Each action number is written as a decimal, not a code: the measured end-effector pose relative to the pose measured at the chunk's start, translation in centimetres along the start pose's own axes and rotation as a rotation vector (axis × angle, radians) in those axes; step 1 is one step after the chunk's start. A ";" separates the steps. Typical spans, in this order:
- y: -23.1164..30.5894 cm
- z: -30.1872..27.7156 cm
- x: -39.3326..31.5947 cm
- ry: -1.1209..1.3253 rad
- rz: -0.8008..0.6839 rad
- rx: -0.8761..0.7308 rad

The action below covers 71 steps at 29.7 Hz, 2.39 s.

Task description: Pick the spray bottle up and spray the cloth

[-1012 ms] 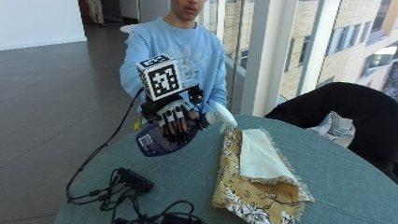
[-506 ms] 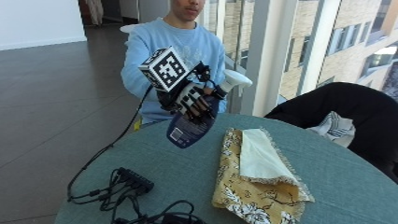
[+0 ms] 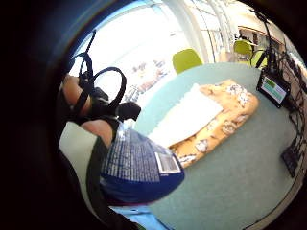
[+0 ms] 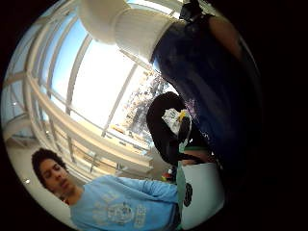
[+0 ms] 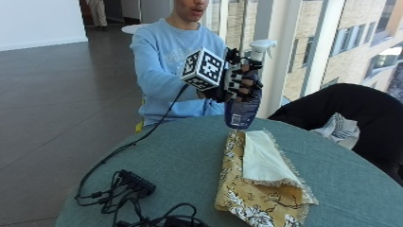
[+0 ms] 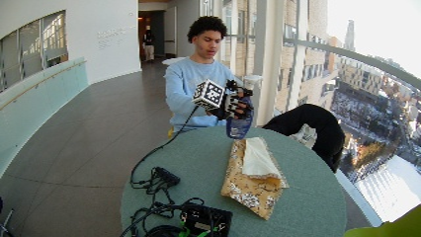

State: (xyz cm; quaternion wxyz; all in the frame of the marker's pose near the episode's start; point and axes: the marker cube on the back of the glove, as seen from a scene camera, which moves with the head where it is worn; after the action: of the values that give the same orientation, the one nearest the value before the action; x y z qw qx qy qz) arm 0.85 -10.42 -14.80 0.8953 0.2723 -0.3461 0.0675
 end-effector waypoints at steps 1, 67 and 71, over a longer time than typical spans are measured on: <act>-0.1 1.0 -0.5 -0.013 -0.008 -0.009; 13.5 -7.4 7.1 0.633 -0.102 -0.245; 16.4 -10.4 8.3 0.684 -0.075 -0.223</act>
State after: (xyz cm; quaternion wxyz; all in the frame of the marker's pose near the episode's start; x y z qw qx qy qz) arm 8.04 8.39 -8.50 0.9853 0.1474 -0.0215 0.0838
